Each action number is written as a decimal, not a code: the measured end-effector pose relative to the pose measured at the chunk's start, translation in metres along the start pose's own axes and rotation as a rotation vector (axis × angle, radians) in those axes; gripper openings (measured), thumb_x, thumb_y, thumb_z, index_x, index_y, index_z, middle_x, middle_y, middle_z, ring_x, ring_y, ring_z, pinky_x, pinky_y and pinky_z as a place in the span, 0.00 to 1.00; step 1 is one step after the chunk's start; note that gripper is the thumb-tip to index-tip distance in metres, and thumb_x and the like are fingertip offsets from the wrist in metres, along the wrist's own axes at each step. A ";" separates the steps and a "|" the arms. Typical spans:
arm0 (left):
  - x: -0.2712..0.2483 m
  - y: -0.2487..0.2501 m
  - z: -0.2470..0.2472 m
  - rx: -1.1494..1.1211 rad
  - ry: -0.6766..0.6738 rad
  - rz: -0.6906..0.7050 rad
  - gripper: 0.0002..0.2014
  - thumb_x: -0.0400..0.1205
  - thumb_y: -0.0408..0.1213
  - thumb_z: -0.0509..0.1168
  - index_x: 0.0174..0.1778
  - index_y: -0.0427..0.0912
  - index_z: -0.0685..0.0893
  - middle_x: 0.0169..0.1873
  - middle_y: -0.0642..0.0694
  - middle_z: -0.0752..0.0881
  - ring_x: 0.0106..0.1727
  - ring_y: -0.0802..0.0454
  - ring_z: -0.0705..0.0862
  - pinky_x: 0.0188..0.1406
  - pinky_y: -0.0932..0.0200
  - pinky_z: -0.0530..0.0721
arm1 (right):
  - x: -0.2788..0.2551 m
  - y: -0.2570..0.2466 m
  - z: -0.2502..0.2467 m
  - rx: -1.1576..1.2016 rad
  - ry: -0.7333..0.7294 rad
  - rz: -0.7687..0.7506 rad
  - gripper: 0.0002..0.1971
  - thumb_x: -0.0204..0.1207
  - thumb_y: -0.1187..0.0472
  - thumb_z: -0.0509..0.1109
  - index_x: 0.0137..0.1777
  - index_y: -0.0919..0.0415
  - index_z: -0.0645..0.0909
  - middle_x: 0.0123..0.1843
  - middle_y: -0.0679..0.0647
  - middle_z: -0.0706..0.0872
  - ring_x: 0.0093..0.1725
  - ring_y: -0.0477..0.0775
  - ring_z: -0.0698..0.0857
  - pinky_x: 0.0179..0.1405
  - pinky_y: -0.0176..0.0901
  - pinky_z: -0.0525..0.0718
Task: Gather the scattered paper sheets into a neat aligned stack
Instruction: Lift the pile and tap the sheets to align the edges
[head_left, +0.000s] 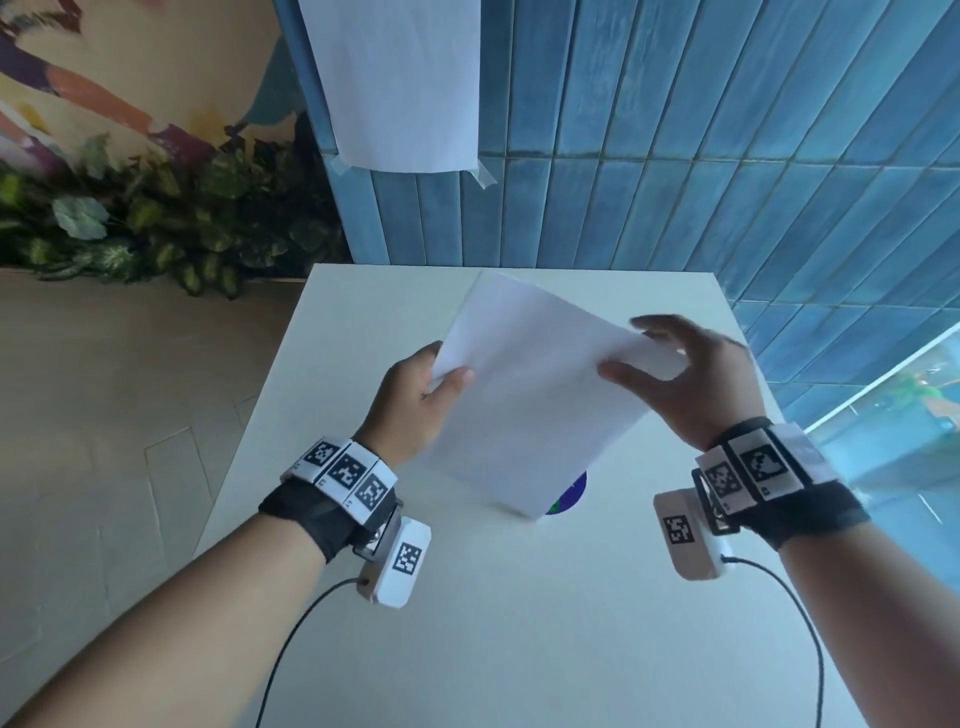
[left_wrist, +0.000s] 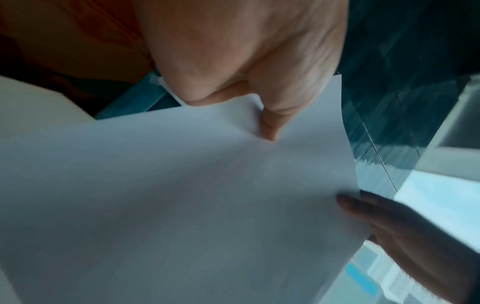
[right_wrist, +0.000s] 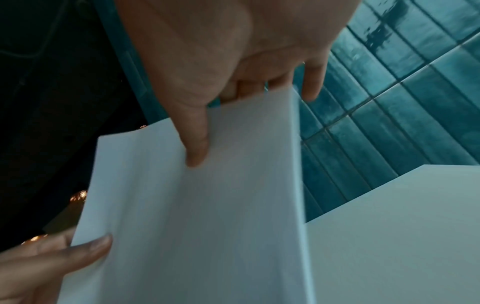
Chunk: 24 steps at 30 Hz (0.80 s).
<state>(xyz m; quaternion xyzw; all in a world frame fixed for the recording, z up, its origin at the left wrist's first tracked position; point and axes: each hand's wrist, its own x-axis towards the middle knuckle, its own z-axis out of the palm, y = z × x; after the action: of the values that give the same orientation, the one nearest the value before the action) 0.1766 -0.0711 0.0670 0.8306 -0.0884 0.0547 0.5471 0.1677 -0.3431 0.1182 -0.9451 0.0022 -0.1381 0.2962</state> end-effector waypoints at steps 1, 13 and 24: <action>-0.001 0.001 -0.001 -0.059 0.026 -0.019 0.16 0.80 0.41 0.64 0.61 0.38 0.83 0.56 0.47 0.89 0.60 0.54 0.86 0.63 0.60 0.81 | -0.002 0.004 0.001 0.021 0.078 0.002 0.32 0.59 0.35 0.77 0.63 0.43 0.78 0.60 0.43 0.87 0.60 0.48 0.84 0.66 0.52 0.77; -0.021 -0.020 0.020 -0.333 0.069 -0.173 0.16 0.81 0.38 0.64 0.65 0.46 0.81 0.63 0.50 0.87 0.67 0.56 0.83 0.73 0.49 0.76 | -0.025 0.023 0.068 0.776 -0.014 0.190 0.09 0.73 0.68 0.73 0.52 0.62 0.80 0.45 0.46 0.88 0.38 0.28 0.85 0.38 0.23 0.80; -0.027 -0.027 0.024 -0.361 0.175 -0.193 0.20 0.71 0.36 0.66 0.59 0.52 0.75 0.61 0.46 0.85 0.65 0.46 0.82 0.69 0.41 0.78 | -0.030 0.020 0.077 0.813 -0.004 0.103 0.20 0.69 0.67 0.75 0.55 0.45 0.75 0.53 0.51 0.86 0.53 0.45 0.86 0.51 0.35 0.84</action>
<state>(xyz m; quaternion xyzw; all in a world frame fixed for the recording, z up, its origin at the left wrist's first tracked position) 0.1555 -0.0809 0.0283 0.7159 0.0309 0.0574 0.6951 0.1603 -0.3140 0.0381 -0.7500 -0.0057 -0.1107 0.6521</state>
